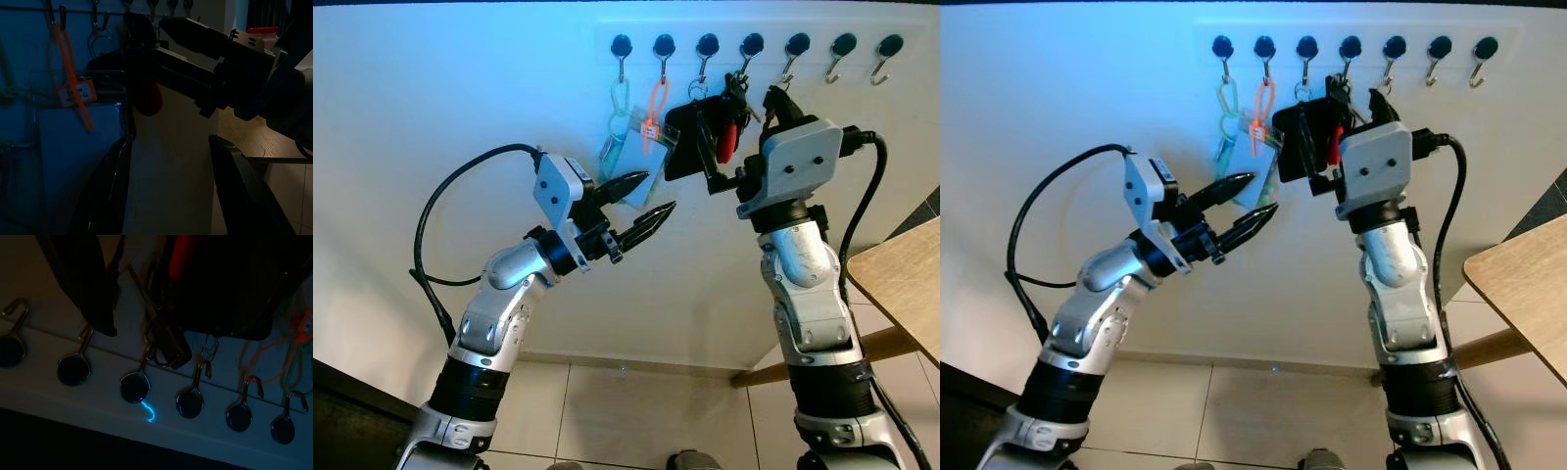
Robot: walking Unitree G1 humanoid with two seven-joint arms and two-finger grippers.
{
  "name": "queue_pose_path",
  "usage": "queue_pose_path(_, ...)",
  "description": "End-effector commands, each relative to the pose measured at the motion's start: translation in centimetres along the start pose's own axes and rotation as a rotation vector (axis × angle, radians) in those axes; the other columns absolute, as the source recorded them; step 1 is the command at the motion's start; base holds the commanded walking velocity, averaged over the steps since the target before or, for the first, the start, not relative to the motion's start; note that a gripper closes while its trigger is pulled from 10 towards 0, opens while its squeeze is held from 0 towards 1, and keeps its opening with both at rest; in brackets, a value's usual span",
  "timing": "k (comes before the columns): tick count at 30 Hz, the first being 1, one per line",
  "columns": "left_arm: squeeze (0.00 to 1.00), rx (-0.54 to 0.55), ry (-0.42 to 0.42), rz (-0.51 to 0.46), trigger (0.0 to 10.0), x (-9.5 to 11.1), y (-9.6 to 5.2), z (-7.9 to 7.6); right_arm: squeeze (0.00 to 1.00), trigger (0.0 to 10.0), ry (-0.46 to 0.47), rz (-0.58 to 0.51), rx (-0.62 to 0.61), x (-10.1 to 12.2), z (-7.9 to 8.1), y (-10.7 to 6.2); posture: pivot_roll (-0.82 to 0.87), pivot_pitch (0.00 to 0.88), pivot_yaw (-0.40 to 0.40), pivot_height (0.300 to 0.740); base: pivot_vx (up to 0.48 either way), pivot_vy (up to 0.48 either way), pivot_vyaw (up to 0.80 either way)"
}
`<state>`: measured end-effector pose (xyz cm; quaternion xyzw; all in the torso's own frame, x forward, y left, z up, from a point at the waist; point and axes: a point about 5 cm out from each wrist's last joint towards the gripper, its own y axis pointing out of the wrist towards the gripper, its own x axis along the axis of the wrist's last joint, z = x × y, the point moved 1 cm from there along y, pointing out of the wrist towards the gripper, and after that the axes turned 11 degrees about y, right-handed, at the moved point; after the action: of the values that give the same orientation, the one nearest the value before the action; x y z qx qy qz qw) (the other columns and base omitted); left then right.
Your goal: Hang keys on a hook
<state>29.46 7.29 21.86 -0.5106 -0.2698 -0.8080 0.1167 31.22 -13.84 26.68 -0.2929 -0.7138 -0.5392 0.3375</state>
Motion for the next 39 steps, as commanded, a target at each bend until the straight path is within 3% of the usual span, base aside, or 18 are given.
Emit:
queue_pose_path(1, 0.0, -0.002, -0.011, -0.006, 10.0, 0.0, 0.1, -0.1, 0.0, 10.0, -0.023, -0.014, 0.009, 0.3, -0.1, 0.2, 0.01, 0.094, 0.034, 0.74, 0.0, 0.0, 0.0)
queue_pose_path(15, 0.0, -0.002, -0.01, -0.006, 10.0, 0.0, 0.1, -0.1, 0.0, 10.0, -0.045, 0.017, 0.038, -0.3, -0.2, 1.8, 0.02, 0.094, 0.03, 0.74, 0.0, 0.0, 0.0)
queue_pose_path(17, 0.0, -0.001, -0.009, -0.005, 10.0, 0.0, 0.1, -0.1, 0.0, 4.9, -0.042, 0.019, 0.048, -0.4, 0.0, 1.8, 0.02, 0.094, 0.03, 0.74, 0.0, 0.0, 0.0)
queue_pose_path(18, 0.0, -0.001, -0.009, -0.005, 10.0, 0.0, 0.1, -0.1, 0.0, 3.3, -0.04, 0.019, 0.051, -0.4, 0.1, 1.8, 0.02, 0.095, 0.03, 0.74, 0.0, 0.0, 0.0)
queue_pose_path(21, 0.0, 0.0, -0.009, -0.004, 10.0, 0.0, 0.0, -0.1, 0.0, 1.3, -0.036, 0.02, 0.056, -0.5, 0.3, 1.7, 0.02, 0.094, 0.03, 0.74, 0.0, 0.0, 0.0)
queue_pose_path(23, 0.0, 0.0, -0.009, -0.004, 10.0, 0.0, 0.0, -0.1, 0.0, 0.9, -0.034, 0.02, 0.058, -0.5, 0.3, 1.6, 0.02, 0.095, 0.031, 0.74, 0.0, 0.0, 0.0)
queue_pose_path(24, 0.0, 0.0, -0.009, -0.004, 10.0, 0.0, 0.0, -0.1, 0.0, 0.9, -0.033, 0.019, 0.06, -0.5, 0.3, 1.6, 0.02, 0.095, 0.031, 0.74, 0.0, 0.0, 0.0)
queue_pose_path(25, 0.0, -0.001, -0.009, -0.005, 10.0, 0.0, 0.0, -0.1, 0.0, 4.3, -0.033, 0.019, 0.063, -0.5, 0.4, 1.5, 0.02, 0.097, 0.032, 0.74, 0.0, 0.0, 0.0)
queue_pose_path(26, 0.0, -0.001, -0.009, -0.005, 10.0, 0.0, 0.0, -0.1, 0.0, 9.3, -0.034, 0.018, 0.065, -0.5, 0.5, 1.5, 0.02, 0.097, 0.033, 0.74, 0.0, 0.0, 0.0)
queue_pose_path(27, 0.0, -0.001, -0.009, -0.005, 10.0, 0.0, 0.0, -0.1, 0.0, 9.3, -0.034, 0.018, 0.065, -0.5, 0.5, 1.5, 0.02, 0.097, 0.033, 0.74, 0.0, 0.0, 0.0)
queue_pose_path(28, 0.0, -0.003, -0.009, -0.004, 10.0, 0.0, 0.0, -0.1, 0.0, 10.0, -0.036, 0.017, 0.066, -0.5, 0.6, 1.4, 0.02, 0.097, 0.033, 0.74, 0.0, 0.0, 0.0)
queue_pose_path(38, 0.0, -0.003, -0.009, -0.003, 10.0, 0.0, 0.0, -0.2, 0.0, 10.0, -0.037, -0.002, 0.037, -0.3, 0.7, 1.2, 0.02, 0.097, 0.032, 0.74, 0.0, 0.0, 0.0)
queue_pose_path(39, 0.0, -0.003, -0.009, -0.003, 10.0, 0.0, 0.0, -0.2, 0.0, 9.1, -0.036, -0.008, 0.027, -0.2, 0.6, 1.2, 0.02, 0.097, 0.032, 0.74, 0.0, 0.0, 0.0)
